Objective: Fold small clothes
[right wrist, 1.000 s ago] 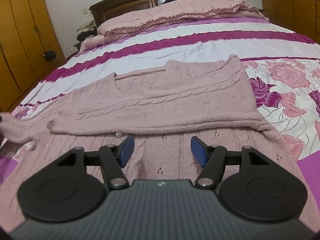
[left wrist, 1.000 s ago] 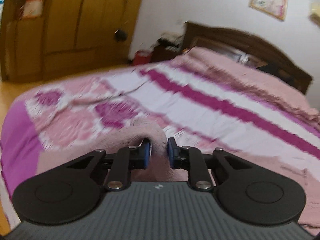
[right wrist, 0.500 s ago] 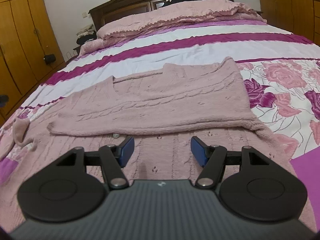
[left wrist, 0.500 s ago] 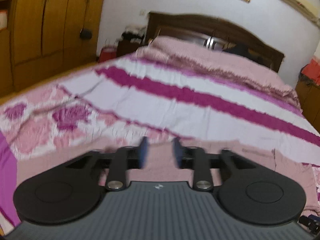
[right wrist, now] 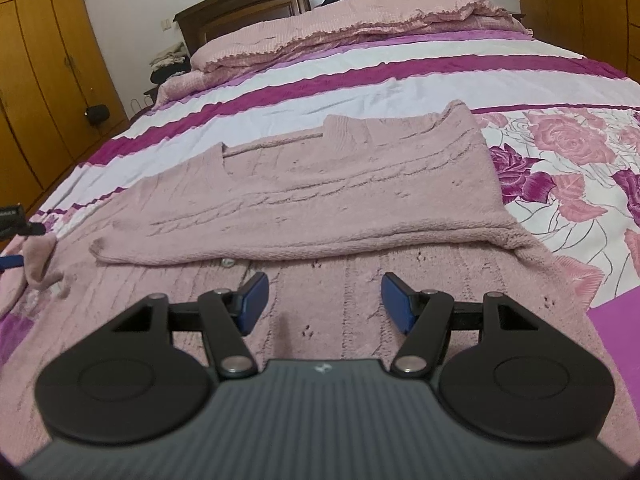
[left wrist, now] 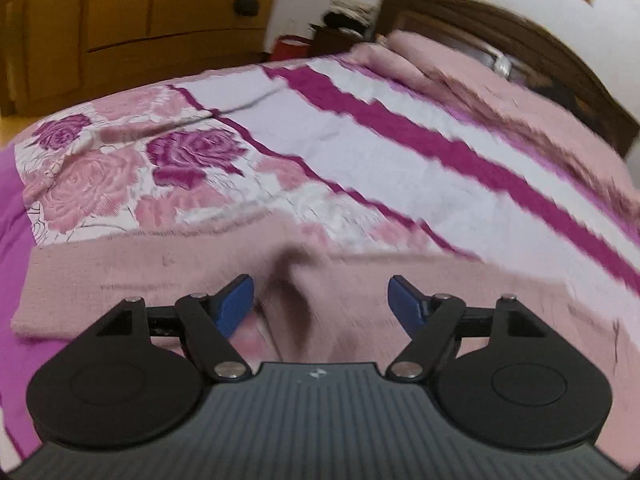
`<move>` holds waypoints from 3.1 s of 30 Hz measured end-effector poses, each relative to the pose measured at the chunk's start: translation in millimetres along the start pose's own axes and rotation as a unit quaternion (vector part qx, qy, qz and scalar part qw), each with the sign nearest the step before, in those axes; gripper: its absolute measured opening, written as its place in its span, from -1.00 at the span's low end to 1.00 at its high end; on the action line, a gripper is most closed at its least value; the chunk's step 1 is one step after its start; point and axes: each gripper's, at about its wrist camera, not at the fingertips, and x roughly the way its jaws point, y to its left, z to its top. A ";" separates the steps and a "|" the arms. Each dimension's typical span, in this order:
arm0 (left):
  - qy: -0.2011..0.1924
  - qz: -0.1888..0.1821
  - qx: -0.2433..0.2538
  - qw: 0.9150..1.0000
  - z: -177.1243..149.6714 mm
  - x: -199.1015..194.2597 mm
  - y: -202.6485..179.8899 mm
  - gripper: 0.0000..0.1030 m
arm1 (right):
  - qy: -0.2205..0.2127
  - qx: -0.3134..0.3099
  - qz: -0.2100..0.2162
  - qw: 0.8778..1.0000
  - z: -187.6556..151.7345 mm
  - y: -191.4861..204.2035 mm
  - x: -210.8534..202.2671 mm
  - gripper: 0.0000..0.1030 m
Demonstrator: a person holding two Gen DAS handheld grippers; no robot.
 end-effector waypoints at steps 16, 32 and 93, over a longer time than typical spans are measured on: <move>-0.016 -0.033 -0.058 0.998 23.3 11.2 26.5 -0.64 | 0.001 0.008 0.002 1.000 -1.8 -2.3 2.2 0.26; -0.012 -0.036 -0.009 0.999 19.4 -44.0 -32.8 0.35 | -0.013 0.029 0.006 0.999 -2.3 -12.1 -4.9 0.26; 0.107 -0.248 0.261 0.927 -137.4 7.5 -227.3 -0.45 | -0.031 0.090 0.032 0.995 -8.2 -35.6 -9.7 0.29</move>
